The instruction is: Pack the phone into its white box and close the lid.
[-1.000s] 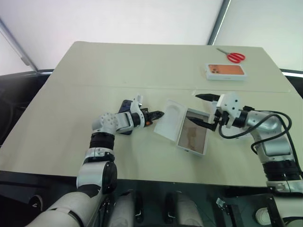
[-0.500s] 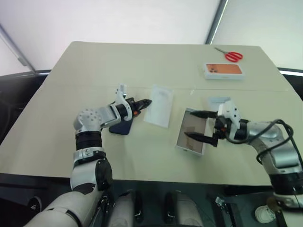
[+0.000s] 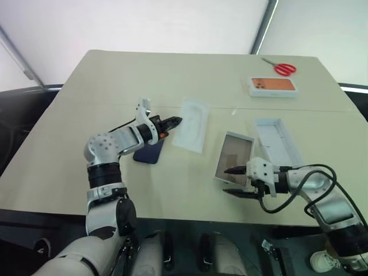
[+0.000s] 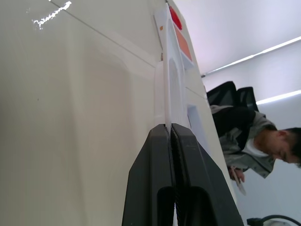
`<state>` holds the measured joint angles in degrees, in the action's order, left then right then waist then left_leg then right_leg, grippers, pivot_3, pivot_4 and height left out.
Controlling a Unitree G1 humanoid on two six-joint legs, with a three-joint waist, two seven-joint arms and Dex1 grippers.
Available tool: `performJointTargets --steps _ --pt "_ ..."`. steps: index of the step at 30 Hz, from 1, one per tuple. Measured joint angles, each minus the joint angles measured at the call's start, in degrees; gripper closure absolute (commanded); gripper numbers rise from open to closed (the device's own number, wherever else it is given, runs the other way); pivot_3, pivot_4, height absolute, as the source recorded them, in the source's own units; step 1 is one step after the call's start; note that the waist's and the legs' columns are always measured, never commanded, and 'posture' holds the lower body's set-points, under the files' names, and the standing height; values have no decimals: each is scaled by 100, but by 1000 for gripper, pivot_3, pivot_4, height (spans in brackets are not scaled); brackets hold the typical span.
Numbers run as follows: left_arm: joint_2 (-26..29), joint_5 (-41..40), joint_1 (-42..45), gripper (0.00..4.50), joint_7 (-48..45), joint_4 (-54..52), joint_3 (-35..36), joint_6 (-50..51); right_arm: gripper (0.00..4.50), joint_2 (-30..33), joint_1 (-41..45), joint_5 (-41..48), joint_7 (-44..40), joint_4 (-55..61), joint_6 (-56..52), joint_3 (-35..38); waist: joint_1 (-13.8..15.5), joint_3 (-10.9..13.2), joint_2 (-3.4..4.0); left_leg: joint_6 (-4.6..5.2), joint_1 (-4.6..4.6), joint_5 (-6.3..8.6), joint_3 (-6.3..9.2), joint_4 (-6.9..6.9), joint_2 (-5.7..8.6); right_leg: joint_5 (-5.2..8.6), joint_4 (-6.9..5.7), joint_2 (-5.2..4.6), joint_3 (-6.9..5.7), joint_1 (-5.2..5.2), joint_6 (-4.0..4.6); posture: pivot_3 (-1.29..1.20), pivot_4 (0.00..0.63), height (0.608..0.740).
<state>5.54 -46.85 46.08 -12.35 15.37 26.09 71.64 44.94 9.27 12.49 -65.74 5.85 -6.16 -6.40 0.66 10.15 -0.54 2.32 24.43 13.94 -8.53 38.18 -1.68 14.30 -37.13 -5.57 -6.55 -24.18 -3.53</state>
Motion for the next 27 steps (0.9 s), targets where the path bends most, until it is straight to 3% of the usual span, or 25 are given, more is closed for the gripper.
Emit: performJointTargets --steps 3,7,16,19,24,27 --pt "-3 -18 3 4500 10 0 4 3 4453 0 -2 -130 -34 -233 279 -19 6 0 0 0 1 0 -1 0 2 0 1 -2 0 0 0 0 150 738" --pt "-48 -136 99 4500 69 0 71 -6 4453 -135 110 -157 -11 -409 401 -22 3 1 -2 0 0 0 0 1 1 0 0 -1 0 1 0 0 150 738" --pt "-93 -392 441 4500 412 263 539 -121 4453 -1061 1309 -672 158 -1265 1036 -662 -42 5 -8 -6 -1 -5 0 2 -1 0 -4 3 0 0 0 0 150 738" --pt "-87 -367 431 4500 546 290 554 -249 3530 -1295 1640 -788 199 -1622 1183 -835 -22 5 -9 -6 0 -6 0 3 0 0 -4 2 0 0 0 0 150 738" --pt "-160 -361 295 4500 695 114 460 -344 1014 -1461 1890 -1106 479 -2094 1455 -888 -5 5 -9 -6 0 -5 0 4 2 0 -4 0 0 3 0 0 150 738" --pt "-261 -362 106 4500 772 -48 382 -349 1014 -1421 1814 -679 230 -1909 897 -759 -17 5 -9 -6 -1 -5 0 4 1 -1 -4 1 0 4 0 0 150 738"
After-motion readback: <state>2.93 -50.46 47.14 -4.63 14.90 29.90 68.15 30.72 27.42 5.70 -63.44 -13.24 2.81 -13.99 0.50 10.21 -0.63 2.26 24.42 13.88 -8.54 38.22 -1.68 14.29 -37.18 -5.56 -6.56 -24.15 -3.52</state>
